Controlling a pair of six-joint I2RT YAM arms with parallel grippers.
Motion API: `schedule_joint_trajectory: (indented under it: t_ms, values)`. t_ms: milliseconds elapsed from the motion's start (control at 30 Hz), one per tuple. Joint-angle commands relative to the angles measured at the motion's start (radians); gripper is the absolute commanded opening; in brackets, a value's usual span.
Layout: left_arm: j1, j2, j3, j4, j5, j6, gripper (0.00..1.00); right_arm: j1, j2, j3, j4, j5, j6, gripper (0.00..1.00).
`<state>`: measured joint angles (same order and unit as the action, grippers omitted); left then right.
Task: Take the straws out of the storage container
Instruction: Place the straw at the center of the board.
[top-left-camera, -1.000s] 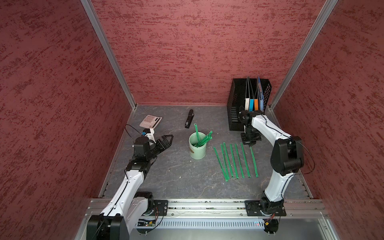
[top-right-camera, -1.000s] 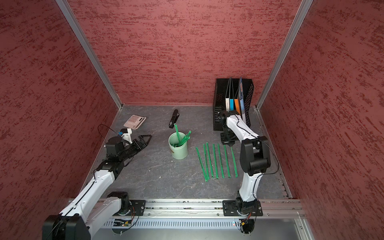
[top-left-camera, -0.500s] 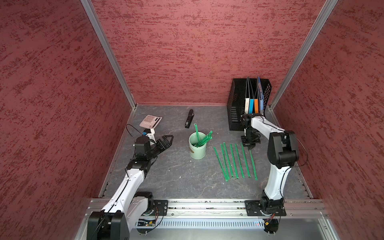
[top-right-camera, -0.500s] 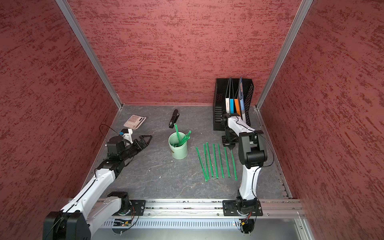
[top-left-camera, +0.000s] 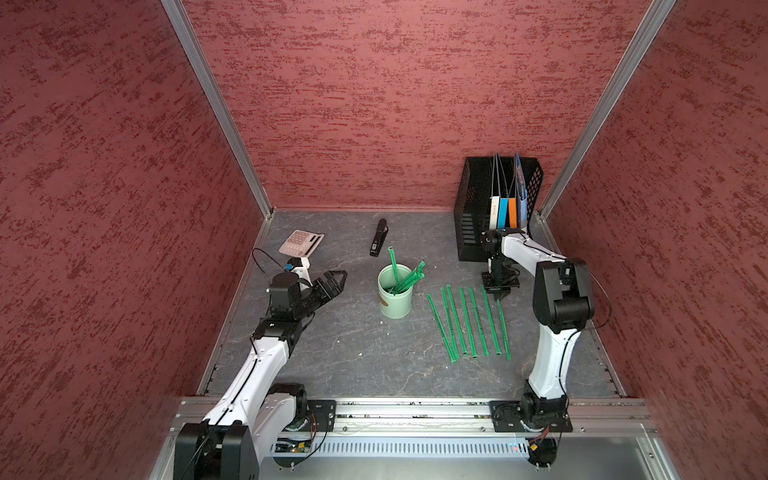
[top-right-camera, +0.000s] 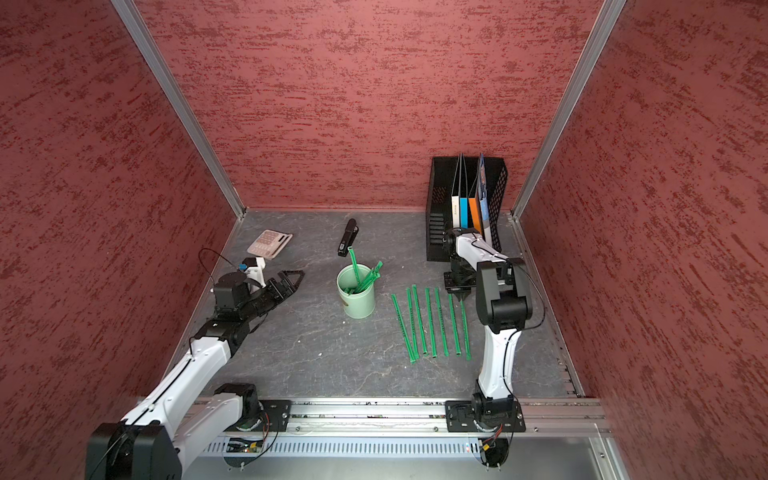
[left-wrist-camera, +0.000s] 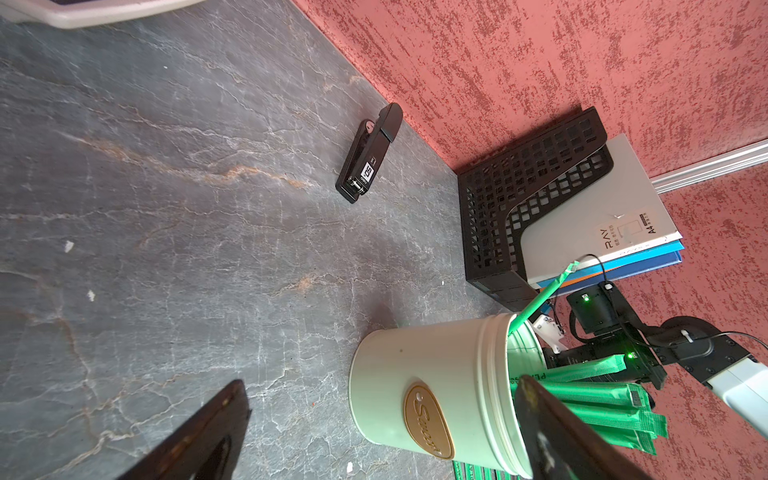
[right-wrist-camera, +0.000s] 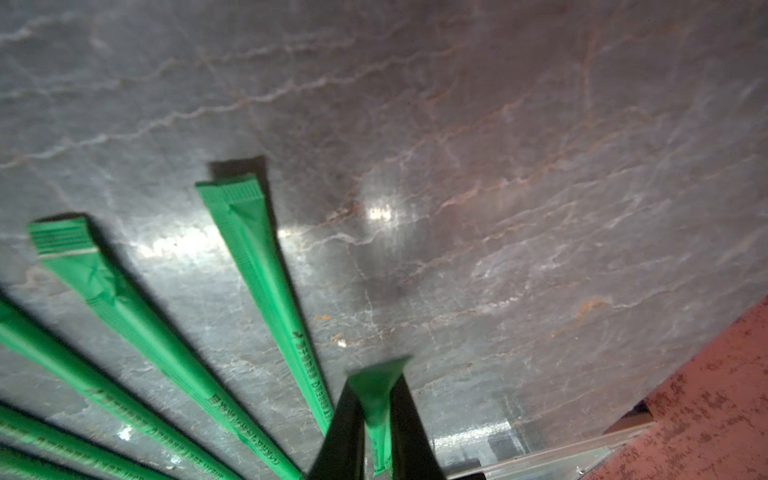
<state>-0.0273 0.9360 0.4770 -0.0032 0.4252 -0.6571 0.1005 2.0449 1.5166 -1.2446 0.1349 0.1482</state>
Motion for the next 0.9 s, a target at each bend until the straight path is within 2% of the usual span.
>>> schedule_joint_trajectory:
  t_ms: [0, 333, 467, 633, 867]
  values:
    - [0.002, -0.006, 0.024, -0.015, -0.002, 0.023, 1.00, -0.012, 0.012, 0.002, 0.023, 0.000, -0.004, 0.13]
    - [0.001, -0.014, 0.027, -0.027, -0.006, 0.029, 1.00, -0.016, 0.008, 0.017, 0.016, 0.013, -0.003, 0.19]
    - [0.001, -0.011, 0.027, -0.027, -0.007, 0.030, 1.00, -0.015, -0.038, 0.004, 0.032, 0.040, 0.010, 0.22]
    - [0.001, 0.006, 0.034, -0.010, -0.006, 0.021, 1.00, 0.037, -0.285, -0.107, 0.140, 0.024, 0.011, 0.27]
    - [-0.018, 0.047, 0.048, 0.043, 0.021, -0.021, 1.00, 0.276, -0.686, -0.285, 0.302, -0.015, 0.131, 0.32]
